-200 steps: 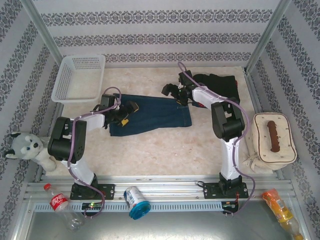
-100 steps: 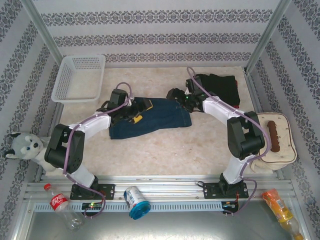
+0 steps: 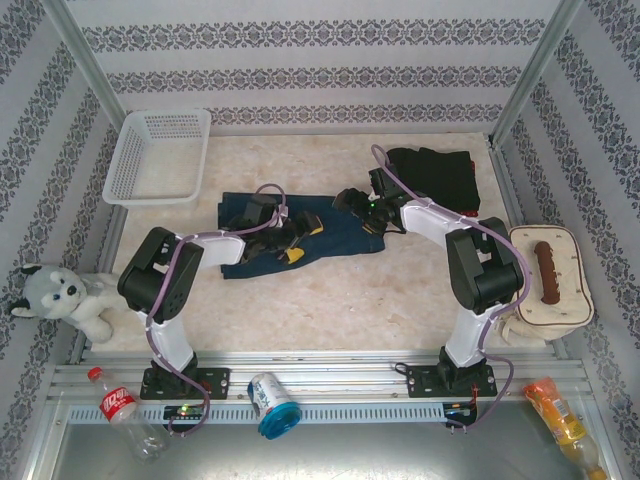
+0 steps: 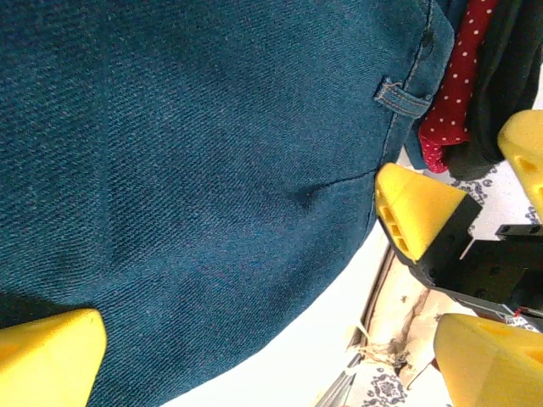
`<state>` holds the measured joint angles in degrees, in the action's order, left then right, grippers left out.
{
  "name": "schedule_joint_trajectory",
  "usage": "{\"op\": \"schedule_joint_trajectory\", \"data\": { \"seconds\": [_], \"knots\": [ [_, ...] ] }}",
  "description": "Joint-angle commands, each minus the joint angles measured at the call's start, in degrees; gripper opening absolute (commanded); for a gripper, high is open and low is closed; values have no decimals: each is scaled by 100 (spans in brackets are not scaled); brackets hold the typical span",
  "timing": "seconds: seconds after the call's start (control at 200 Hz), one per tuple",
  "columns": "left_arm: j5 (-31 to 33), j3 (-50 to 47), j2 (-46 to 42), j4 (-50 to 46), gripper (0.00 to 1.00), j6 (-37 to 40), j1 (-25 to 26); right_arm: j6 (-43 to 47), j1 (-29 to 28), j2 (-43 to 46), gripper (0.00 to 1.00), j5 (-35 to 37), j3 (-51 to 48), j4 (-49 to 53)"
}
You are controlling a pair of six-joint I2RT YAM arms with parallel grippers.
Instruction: Fold and stack the skirts
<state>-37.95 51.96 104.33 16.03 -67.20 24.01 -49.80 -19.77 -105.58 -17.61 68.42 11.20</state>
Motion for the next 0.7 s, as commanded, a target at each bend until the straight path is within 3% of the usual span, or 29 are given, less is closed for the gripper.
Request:
{"op": "schedule_joint_trajectory", "data": {
  "seconds": [0.0, 0.255, 0.41, 0.545, 0.694],
  "knots": [
    [-83, -267, 81, -116, 100, -49, 130, -90, -88, 90, 98, -114, -116, -103],
    [112, -42, -721, -1018, 100, 600, 80, 288, -22, 1018, 98, 58, -440, 412],
    [880, 350, -1235, -2378, 100, 1432, -154, 651, 430, 1600, 97, 70, -1091, 571],
    [1666, 697, -1390, -3636, 100, 2199, -498, 1558, 1001, 1635, 90, -225, -1312, 853],
    [2072, 840, -1443, -4239, 100, 2695, -938, 2325, 1242, 1332, 78, -726, -1098, 1270]
  ]
}}
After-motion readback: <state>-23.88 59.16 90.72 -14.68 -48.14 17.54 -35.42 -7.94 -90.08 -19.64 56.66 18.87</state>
